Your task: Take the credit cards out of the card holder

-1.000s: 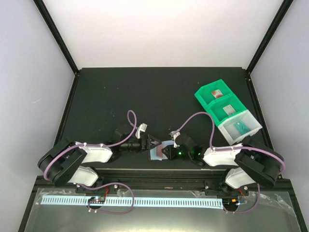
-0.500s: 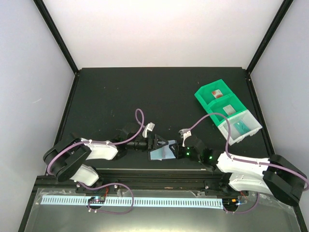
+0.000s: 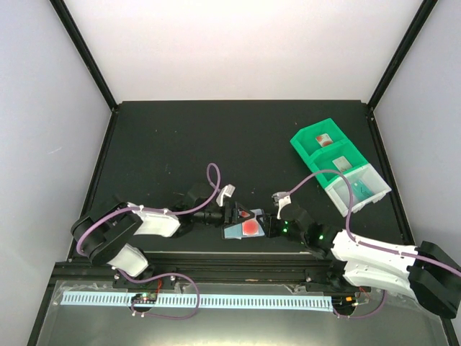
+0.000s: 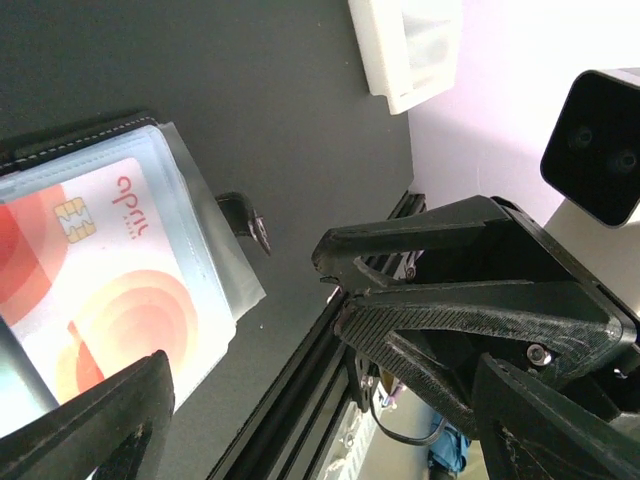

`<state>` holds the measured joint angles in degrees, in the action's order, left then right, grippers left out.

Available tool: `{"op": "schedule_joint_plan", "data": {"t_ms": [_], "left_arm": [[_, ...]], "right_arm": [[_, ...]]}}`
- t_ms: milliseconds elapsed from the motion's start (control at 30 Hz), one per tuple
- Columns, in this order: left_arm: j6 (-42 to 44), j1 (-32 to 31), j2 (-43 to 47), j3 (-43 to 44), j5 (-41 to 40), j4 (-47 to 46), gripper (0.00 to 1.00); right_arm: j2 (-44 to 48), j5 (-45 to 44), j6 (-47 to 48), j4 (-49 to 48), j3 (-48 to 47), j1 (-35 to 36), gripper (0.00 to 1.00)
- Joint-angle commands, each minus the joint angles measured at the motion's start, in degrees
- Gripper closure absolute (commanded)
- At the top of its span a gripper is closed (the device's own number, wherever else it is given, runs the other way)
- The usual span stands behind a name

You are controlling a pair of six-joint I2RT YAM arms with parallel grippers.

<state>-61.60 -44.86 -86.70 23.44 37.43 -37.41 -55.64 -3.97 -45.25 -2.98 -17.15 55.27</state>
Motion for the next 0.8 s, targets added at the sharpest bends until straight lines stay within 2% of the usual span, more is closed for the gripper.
{"op": "schedule_joint_plan", "data": {"t_ms": [0, 300, 767], "left_arm": [[1.1, 1.4, 1.2, 0.4, -1.4, 0.6, 0.18], [2.6, 2.9, 3.0, -2.1, -6.1, 6.8, 0.25], [6.3, 3.9, 0.4, -0.6, -6.9, 12.0, 0.48]], "right_arm": [[-1.6, -0.6, 2.3, 1.2, -1.6, 0.2, 0.70], [-11.3, 2.3, 4.9, 0.6, -6.7, 0.0, 0.74], [-22.0, 6.6, 6.1, -2.9, -6.8, -3.8, 0.79]]}}
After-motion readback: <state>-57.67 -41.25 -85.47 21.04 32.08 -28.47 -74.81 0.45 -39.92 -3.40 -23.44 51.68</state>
